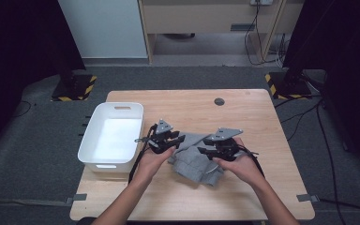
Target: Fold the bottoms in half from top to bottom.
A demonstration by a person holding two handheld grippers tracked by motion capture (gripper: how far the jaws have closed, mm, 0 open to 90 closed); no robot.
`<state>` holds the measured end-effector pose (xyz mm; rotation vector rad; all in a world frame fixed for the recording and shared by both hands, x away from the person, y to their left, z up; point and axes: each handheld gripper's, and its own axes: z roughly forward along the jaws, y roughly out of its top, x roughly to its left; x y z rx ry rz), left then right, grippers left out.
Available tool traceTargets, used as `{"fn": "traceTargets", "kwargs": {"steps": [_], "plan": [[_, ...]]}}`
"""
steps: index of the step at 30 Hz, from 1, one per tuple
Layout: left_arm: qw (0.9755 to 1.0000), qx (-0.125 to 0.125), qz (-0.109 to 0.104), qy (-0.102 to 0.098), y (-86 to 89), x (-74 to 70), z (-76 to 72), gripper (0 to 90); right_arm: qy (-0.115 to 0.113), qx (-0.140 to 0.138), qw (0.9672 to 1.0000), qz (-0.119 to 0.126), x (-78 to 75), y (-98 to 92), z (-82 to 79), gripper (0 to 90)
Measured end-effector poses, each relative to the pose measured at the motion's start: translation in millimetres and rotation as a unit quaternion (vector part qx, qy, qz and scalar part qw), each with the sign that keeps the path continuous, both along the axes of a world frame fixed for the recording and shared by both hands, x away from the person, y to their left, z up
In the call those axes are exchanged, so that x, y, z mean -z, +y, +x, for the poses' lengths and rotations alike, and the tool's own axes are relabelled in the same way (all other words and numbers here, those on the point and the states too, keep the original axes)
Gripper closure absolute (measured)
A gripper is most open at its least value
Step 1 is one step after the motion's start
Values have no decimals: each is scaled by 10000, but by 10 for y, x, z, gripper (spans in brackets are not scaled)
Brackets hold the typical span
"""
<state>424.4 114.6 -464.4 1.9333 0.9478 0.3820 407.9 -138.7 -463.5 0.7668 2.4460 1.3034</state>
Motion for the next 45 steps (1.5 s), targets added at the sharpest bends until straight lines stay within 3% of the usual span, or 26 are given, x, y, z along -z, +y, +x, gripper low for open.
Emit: {"fn": "traceTargets", "kwargs": {"steps": [9, 14, 19, 23, 32, 39, 45], "plan": [[9998, 62, 195, 43, -16, 122, -56, 626, 85, 138, 9998, -86, 144, -210, -129, 547], [9997, 20, 238, 111, -8, 184, -38, 610, 171, 161, 9997, -36, 221, -253, -178, 503], [9998, 23, 186, 98, -34, 185, -42, 608, 278, 160, 9993, -212, 333, -258, -205, 508], [9997, 40, 191, 110, -48, 194, -43, 605, 311, 191, 9989, -304, 385, -261, -189, 564], [9998, 22, 156, 124, -52, 198, -34, 597, 326, 170, 9981, -498, 436, -241, -151, 785], [9998, 23, 124, 122, -54, 187, -44, 592, 261, 178, 9977, -603, 426, -258, -123, 814], [9998, 20, 139, 150, -56, 202, -34, 590, 250, 409, 9970, -615, 411, -376, -7, 814]]}}
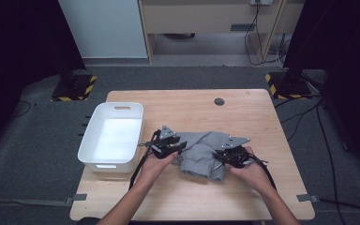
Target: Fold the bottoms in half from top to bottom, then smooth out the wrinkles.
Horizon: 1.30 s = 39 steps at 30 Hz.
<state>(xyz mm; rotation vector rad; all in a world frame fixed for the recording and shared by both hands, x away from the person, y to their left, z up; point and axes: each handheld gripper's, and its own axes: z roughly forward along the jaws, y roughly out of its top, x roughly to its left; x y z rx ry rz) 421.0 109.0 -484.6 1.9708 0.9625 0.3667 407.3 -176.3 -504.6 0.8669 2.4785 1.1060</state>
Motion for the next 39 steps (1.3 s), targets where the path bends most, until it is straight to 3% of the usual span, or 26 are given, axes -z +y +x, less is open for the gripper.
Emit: {"fn": "traceTargets", "kwargs": {"steps": [11, 21, 26, 32, 39], "plan": [[10000, -18, -21, -19, 3, -6, 4, 589, -55, 288, 9996, 48, -26, -114, 165, 808], [10000, -28, -46, -22, 5, -8, 6, 589, -96, 375, 9992, 59, -28, -102, 200, 790], [10000, -38, -16, -31, 16, -27, 32, 586, -202, 582, 9975, 343, -127, -137, 167, 670], [10000, -53, -7, -32, -34, -56, 154, 564, -255, 479, 9964, 656, -287, -160, 4, 590], [10000, -65, 44, 8, -121, 38, 331, 544, -201, 369, 9977, 536, -224, -64, -102, 494]]}}
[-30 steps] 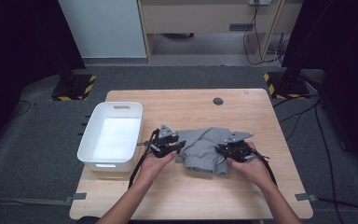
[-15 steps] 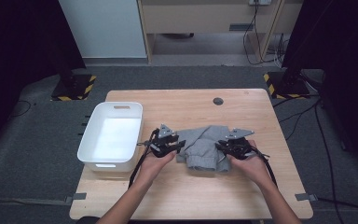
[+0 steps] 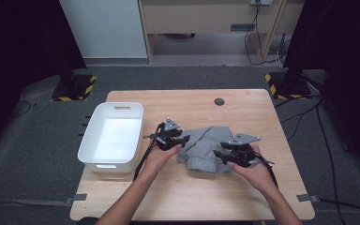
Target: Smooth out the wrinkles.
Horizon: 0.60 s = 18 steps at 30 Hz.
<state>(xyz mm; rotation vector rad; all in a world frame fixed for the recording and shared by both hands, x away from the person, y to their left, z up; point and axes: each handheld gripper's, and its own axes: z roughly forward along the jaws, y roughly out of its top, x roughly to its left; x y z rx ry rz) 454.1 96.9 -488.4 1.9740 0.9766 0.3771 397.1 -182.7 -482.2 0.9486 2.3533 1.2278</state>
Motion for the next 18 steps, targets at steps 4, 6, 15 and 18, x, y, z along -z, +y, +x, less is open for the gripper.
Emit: {"fn": "traceTargets", "kwargs": {"steps": [4, 6, 15, 18], "plan": [[9999, -36, 123, 36, -6, 64, 39, 530, 56, 57, 9999, -74, 65, 18, 18, 407], [9999, -47, 121, 58, 3, 75, 52, 526, 109, 63, 9999, -112, 96, 34, 21, 351], [9999, -111, 27, 124, 39, 91, 87, 519, 252, -96, 9983, -515, 194, 186, 44, 604], [9999, -89, 33, 86, 31, 93, 86, 519, 266, -59, 9977, -616, 213, 195, 67, 735]]}}
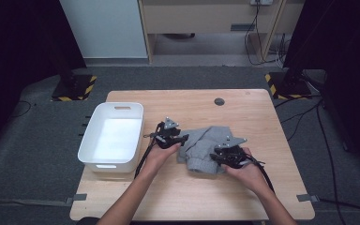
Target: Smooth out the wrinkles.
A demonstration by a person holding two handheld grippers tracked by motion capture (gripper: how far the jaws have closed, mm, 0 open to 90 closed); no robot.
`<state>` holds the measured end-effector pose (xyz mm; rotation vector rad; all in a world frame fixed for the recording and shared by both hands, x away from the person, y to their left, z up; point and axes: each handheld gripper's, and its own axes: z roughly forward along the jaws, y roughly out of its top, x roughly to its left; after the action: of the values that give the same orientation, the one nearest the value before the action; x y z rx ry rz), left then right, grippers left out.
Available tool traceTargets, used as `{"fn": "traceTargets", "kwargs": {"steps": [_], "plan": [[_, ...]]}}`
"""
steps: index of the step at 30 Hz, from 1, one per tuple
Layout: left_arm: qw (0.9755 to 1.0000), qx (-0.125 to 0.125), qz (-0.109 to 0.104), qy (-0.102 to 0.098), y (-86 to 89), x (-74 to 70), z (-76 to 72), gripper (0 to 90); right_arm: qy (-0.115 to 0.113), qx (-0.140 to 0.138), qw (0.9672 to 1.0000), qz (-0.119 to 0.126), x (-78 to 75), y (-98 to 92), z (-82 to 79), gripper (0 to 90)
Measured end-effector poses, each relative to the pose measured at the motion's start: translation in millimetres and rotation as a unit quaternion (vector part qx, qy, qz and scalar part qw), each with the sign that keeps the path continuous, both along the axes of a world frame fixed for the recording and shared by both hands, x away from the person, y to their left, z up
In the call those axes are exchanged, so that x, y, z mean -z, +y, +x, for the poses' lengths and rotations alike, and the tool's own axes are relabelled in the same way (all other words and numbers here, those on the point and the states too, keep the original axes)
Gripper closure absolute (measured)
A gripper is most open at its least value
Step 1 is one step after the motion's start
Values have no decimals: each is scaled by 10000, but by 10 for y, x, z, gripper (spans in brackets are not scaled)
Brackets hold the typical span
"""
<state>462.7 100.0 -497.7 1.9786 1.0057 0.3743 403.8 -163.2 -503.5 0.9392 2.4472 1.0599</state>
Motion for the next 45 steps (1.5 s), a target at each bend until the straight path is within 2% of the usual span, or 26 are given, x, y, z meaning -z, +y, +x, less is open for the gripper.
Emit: {"fn": "traceTargets", "kwargs": {"steps": [3, 5, 10, 12, 15, 16, 20, 23, 26, 31, 38, 45], "plan": [[9999, 12, 86, -65, -10, 13, 5, 518, -41, 57, 10000, -11, -6, -22, 15, 835], [9999, 8, 111, -33, -9, 29, 15, 517, -57, 67, 10000, 20, -22, -43, 8, 882], [9999, -39, 154, -36, -9, 64, 49, 518, -91, 55, 9999, 93, -66, -85, -11, 881], [9999, -76, 140, -40, -7, 80, 67, 518, -149, 81, 9997, 157, -89, -83, -17, 790], [9997, -120, 188, -35, -1, 118, 102, 515, -276, 234, 9991, 214, -105, -79, -2, 580], [9997, -134, 185, -26, 0, 127, 107, 515, -237, 271, 9990, 255, -102, -81, 12, 522], [9996, -108, 247, -14, -7, 143, 110, 514, -165, 272, 9993, 199, -63, -53, 29, 386], [9997, -116, 233, -18, -8, 153, 122, 514, -105, 260, 9995, 126, -30, -17, 40, 347], [9997, -128, 220, 2, -6, 164, 134, 514, -71, 264, 9996, -23, 9, 15, 54, 400], [9997, -105, 239, 5, -26, 168, 138, 513, -153, 317, 9991, -255, 36, 16, 86, 607], [9996, 2, 278, -27, -91, 85, 158, 510, -145, 273, 9991, -275, 4, -3, 95, 837], [9996, -65, 292, 7, -79, 117, 206, 509, -157, 236, 9994, -212, -14, -19, 93, 873]]}}
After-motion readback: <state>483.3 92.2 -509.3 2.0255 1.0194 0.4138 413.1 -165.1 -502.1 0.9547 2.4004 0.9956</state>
